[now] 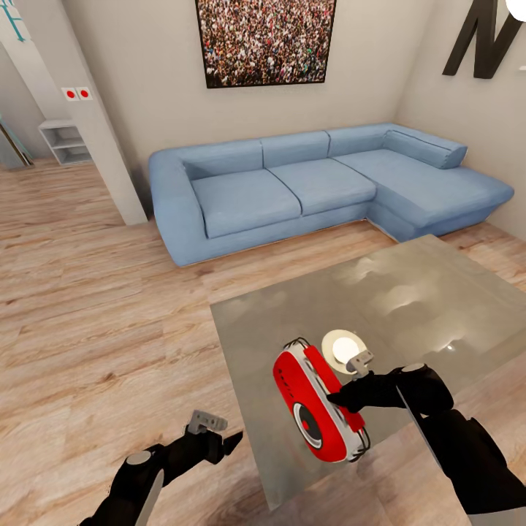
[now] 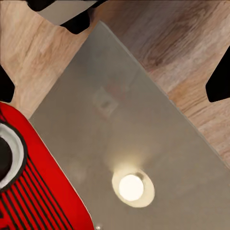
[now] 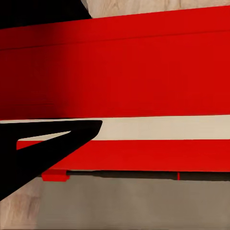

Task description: Turn on the radio receiver that's on the table in the living room.

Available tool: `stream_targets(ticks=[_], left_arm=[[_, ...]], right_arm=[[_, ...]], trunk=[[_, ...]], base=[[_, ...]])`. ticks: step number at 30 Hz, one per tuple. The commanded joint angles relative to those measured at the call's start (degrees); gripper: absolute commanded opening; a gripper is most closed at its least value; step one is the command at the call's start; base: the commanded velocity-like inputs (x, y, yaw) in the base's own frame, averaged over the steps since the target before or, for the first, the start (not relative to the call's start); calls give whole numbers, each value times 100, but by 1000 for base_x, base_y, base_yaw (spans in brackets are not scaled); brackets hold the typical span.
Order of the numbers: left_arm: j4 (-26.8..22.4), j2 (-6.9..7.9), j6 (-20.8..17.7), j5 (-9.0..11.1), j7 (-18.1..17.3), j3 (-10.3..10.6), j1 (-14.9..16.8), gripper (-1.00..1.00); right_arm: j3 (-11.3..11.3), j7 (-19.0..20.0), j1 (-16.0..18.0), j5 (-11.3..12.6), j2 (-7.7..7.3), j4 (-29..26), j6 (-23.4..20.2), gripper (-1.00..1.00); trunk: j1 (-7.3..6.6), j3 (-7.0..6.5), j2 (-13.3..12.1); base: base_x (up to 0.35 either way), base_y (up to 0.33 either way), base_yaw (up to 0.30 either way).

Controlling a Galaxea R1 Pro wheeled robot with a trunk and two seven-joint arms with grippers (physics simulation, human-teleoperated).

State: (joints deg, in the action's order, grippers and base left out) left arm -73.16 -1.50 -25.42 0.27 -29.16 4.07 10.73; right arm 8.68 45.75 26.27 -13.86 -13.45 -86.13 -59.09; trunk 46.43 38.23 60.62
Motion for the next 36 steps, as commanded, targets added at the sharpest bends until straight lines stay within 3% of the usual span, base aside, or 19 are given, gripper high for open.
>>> stream_targets(ticks=[1, 9, 15, 20, 26, 27, 36], left_arm=[[-33, -33, 1, 3, -33, 33, 0, 100], [-104, -293, 2, 36, -291, 292, -1, 100], [-102, -479, 2, 48, -309, 485, -1, 100], [-95, -475, 2, 58, -310, 647, -1, 100], [-93, -474, 0, 66, -310, 745, -1, 100], [-93, -474, -2, 67, -310, 745, -1, 100], [-93, -474, -7, 75, -317, 738, -1, 100]], right_arm=[[6, 1, 1, 32, 2, -1, -14, -100], [34, 32, 1, -110, 19, -32, -60, -100], [38, 38, 1, -201, 135, -75, -91, -100], [54, 48, 1, -239, 198, -95, -91, -100], [244, 49, 0, -284, 286, -127, -91, -100], [439, 49, 0, 349, 290, -131, -91, -100], [529, 48, -2, 377, 299, -149, -91, -100]], trunk=[[0, 0, 0], [0, 0, 0], [0, 0, 0], [0, 0, 0], [0, 0, 0], [0, 0, 0], [0, 0, 0]], base=[[0, 0, 0], [0, 0, 0], [0, 0, 0], [0, 0, 0], [0, 0, 0], [0, 0, 0], [0, 0, 0]])
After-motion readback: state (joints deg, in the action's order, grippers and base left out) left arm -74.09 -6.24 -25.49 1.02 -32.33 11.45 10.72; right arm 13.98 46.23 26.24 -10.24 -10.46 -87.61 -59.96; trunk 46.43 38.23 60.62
